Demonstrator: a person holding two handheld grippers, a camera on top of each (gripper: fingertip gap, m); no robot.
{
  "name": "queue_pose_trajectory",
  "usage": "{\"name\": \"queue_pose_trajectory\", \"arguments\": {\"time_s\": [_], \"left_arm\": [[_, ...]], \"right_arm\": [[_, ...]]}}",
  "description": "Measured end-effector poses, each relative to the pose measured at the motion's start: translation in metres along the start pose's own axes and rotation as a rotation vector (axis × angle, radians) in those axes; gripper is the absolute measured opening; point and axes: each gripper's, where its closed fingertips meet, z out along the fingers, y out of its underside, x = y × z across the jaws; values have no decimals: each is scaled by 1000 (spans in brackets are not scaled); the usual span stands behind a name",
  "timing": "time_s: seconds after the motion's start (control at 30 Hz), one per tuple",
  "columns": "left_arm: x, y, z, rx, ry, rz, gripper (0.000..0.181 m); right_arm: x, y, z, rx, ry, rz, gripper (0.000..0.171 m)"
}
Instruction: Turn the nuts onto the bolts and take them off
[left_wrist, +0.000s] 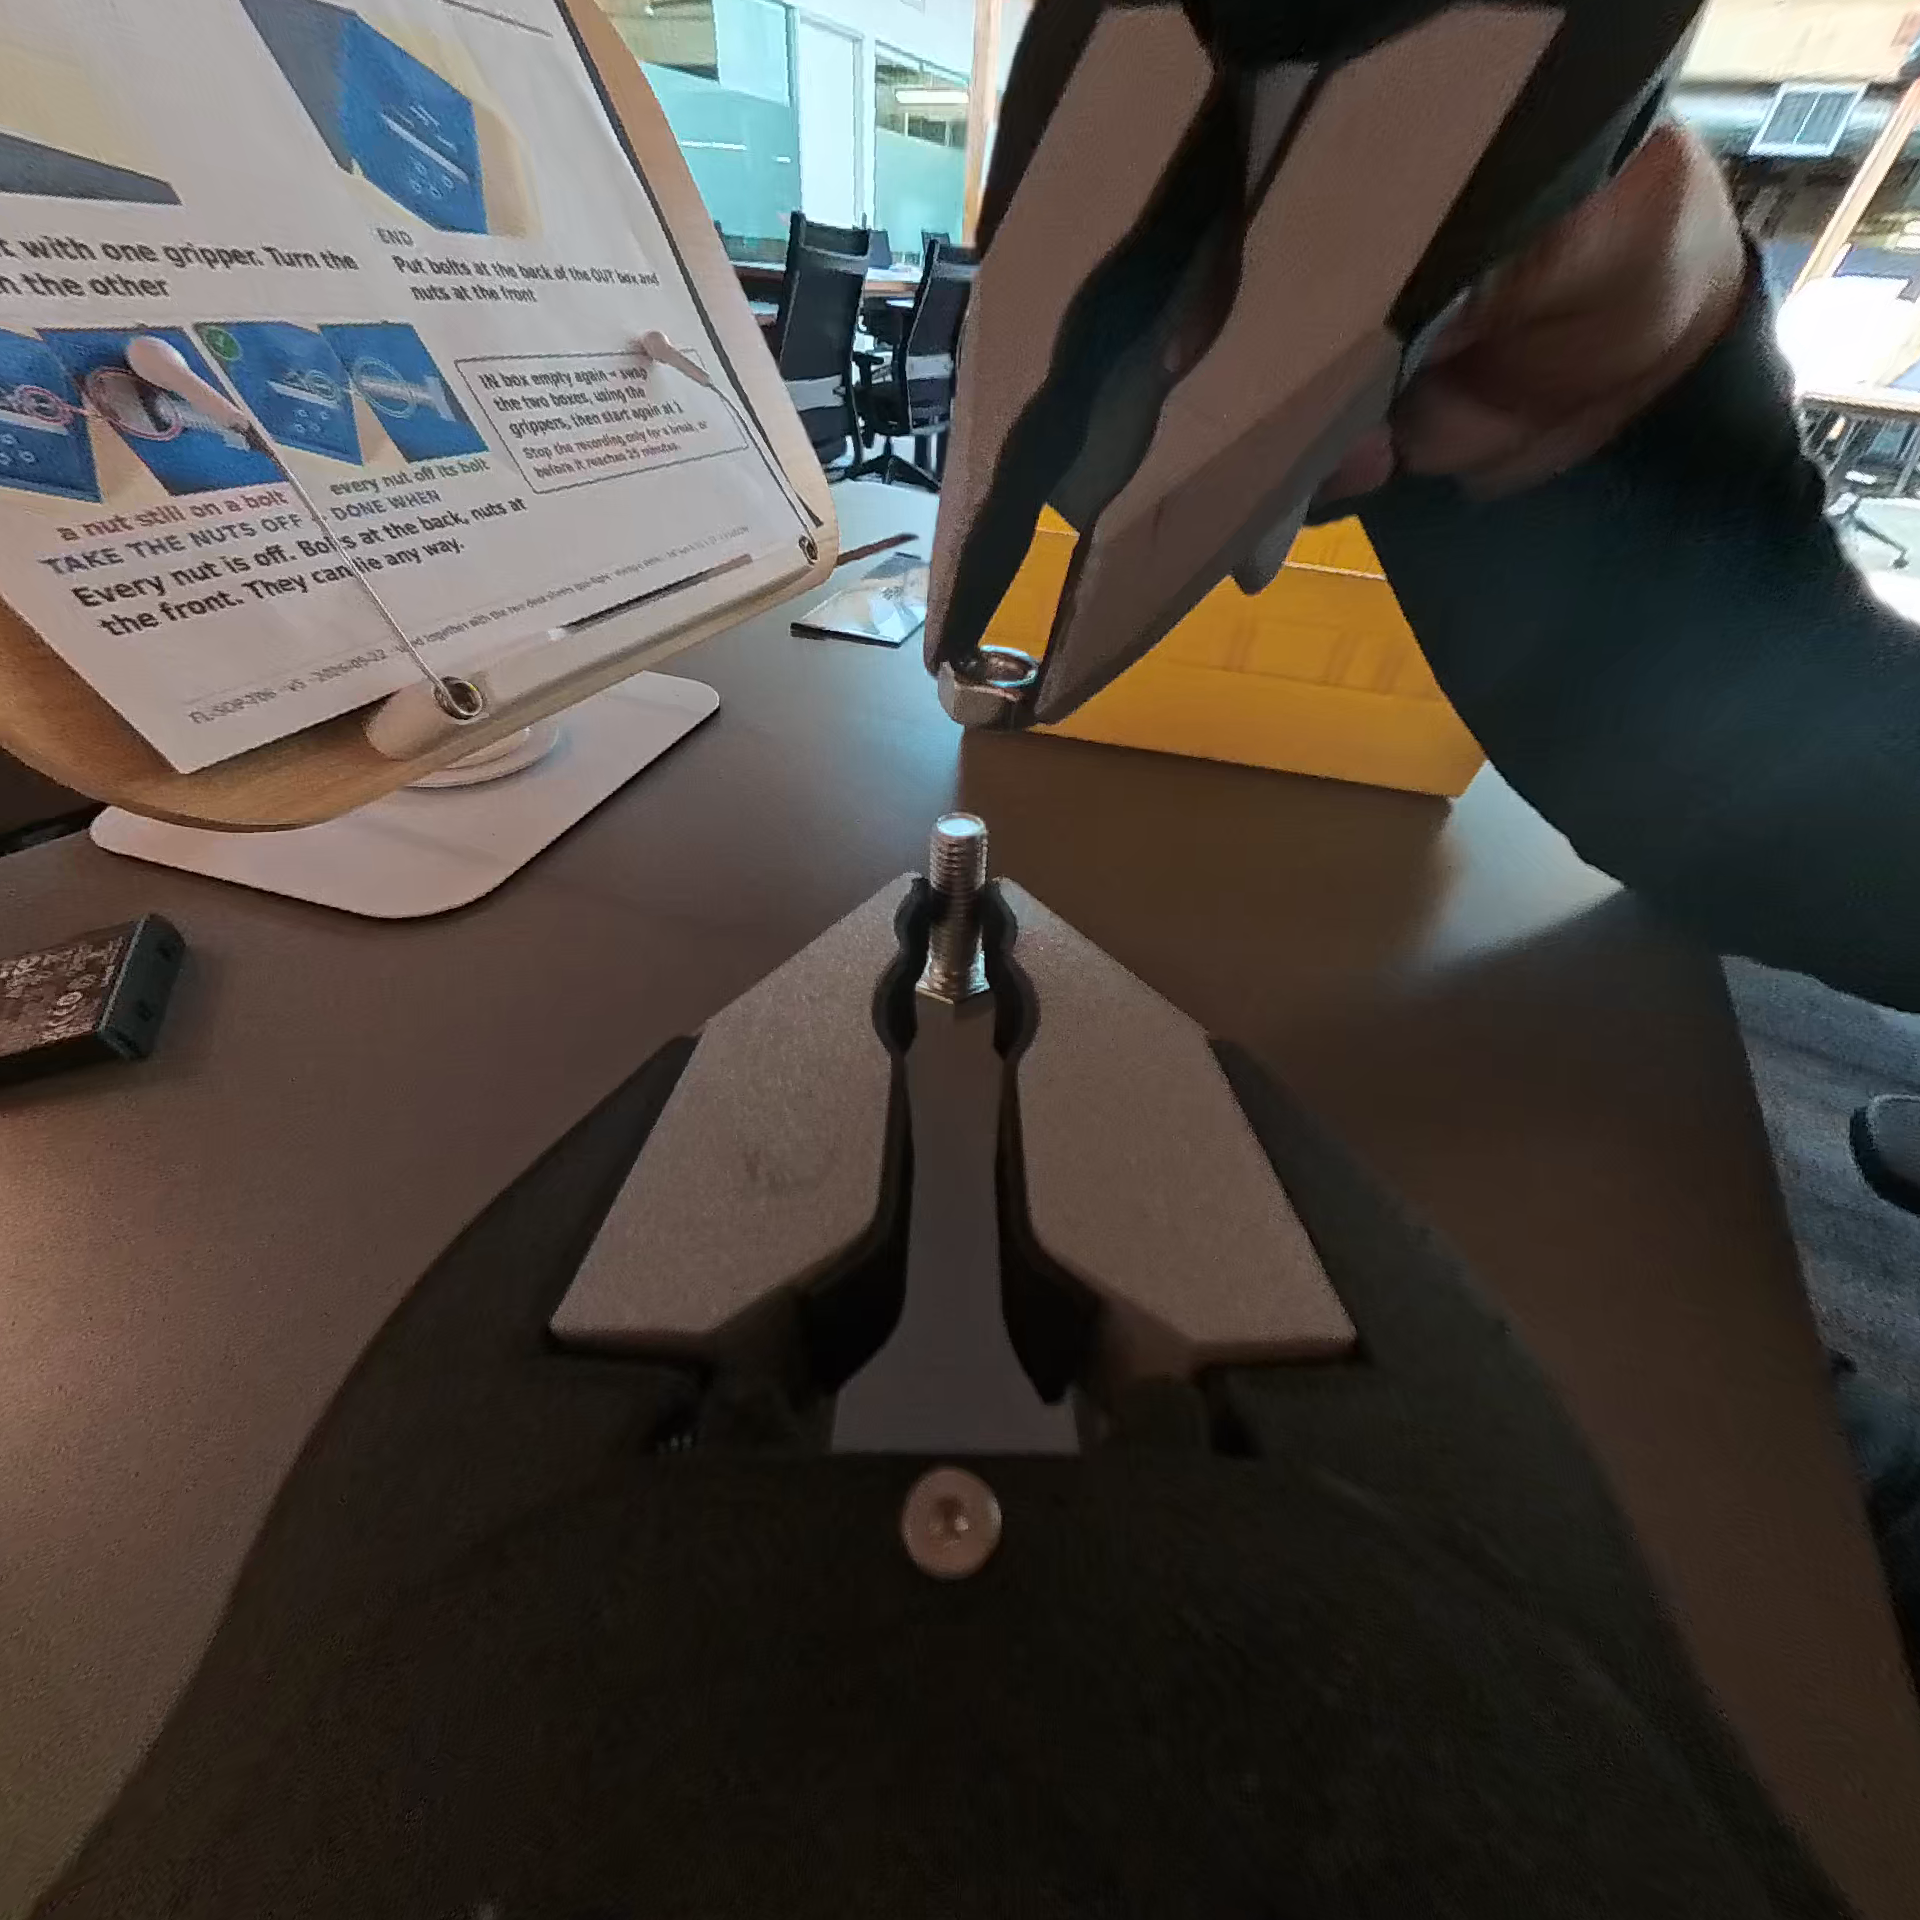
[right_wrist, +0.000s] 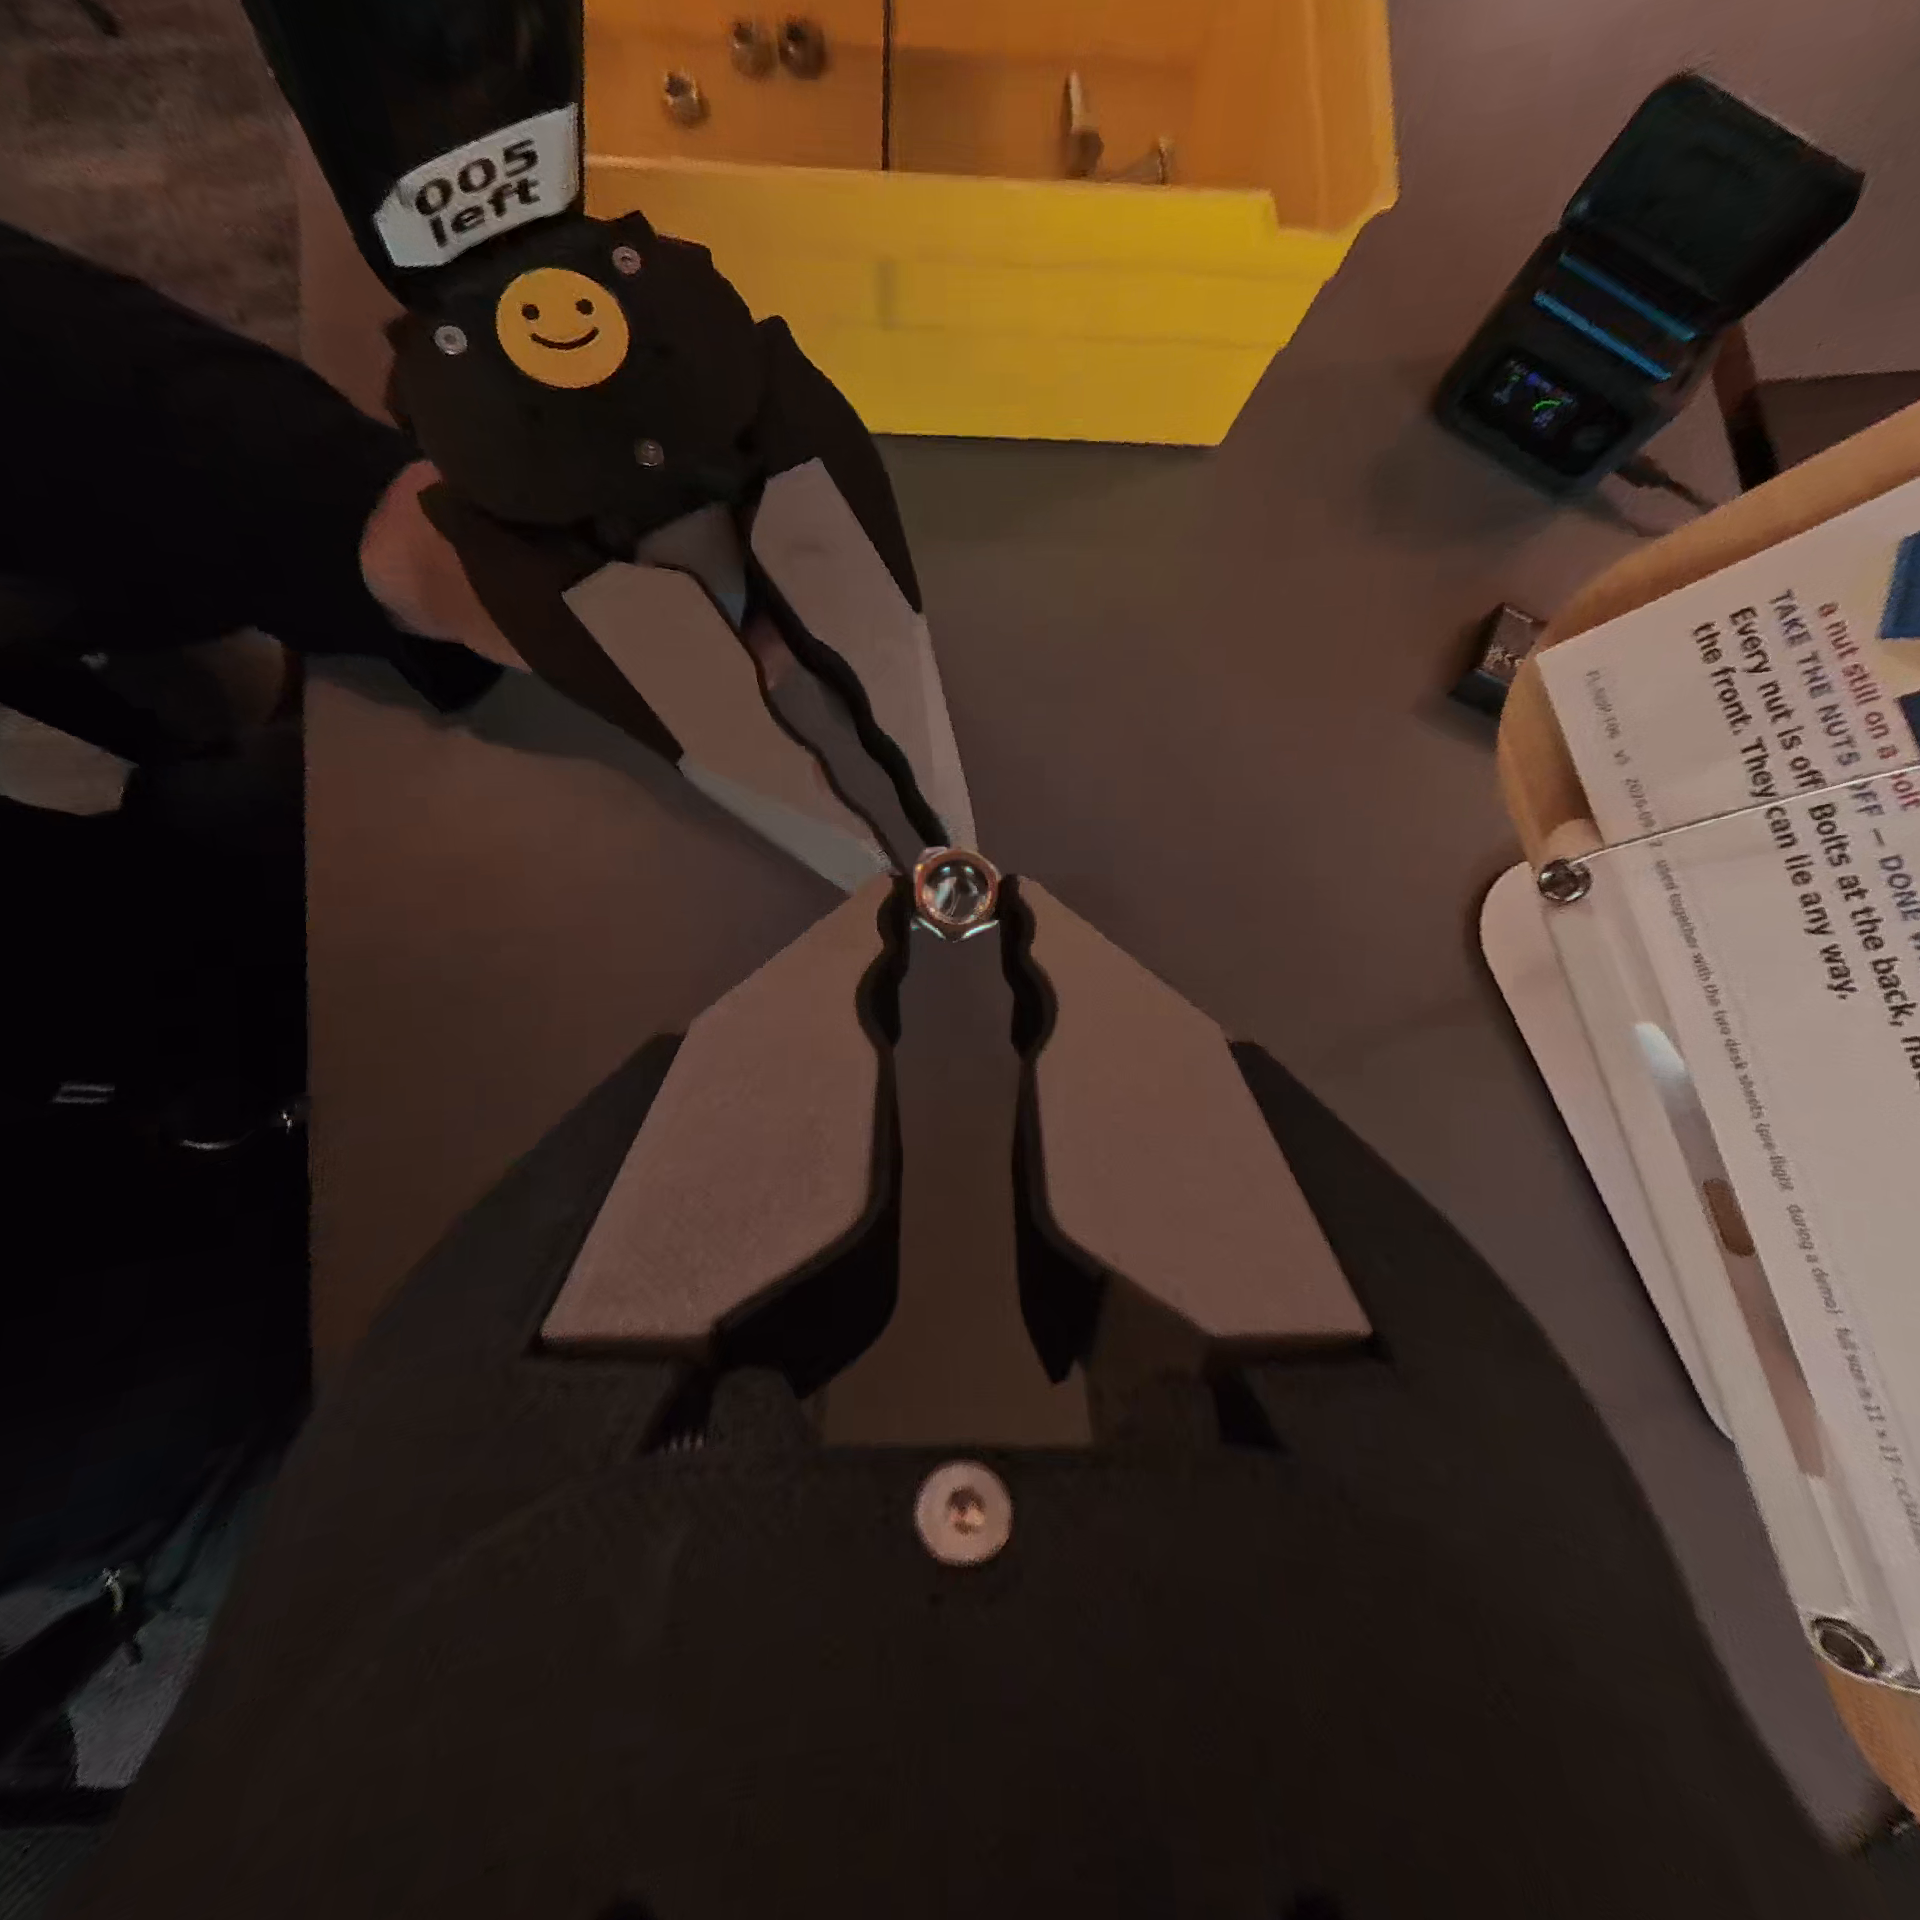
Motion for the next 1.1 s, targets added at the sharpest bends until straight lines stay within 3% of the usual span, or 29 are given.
{"name": "queue_pose_trajectory", "arguments": {"time_s": [0.23,1.1], "left_arm": [[2,-2,-2,8,11,-3,8],[3,-4,-1,5,-26,51,8]], "right_arm": [[0,1,9,11,-47,85,14],[-7,1,17,-6,-57,99,13]]}}
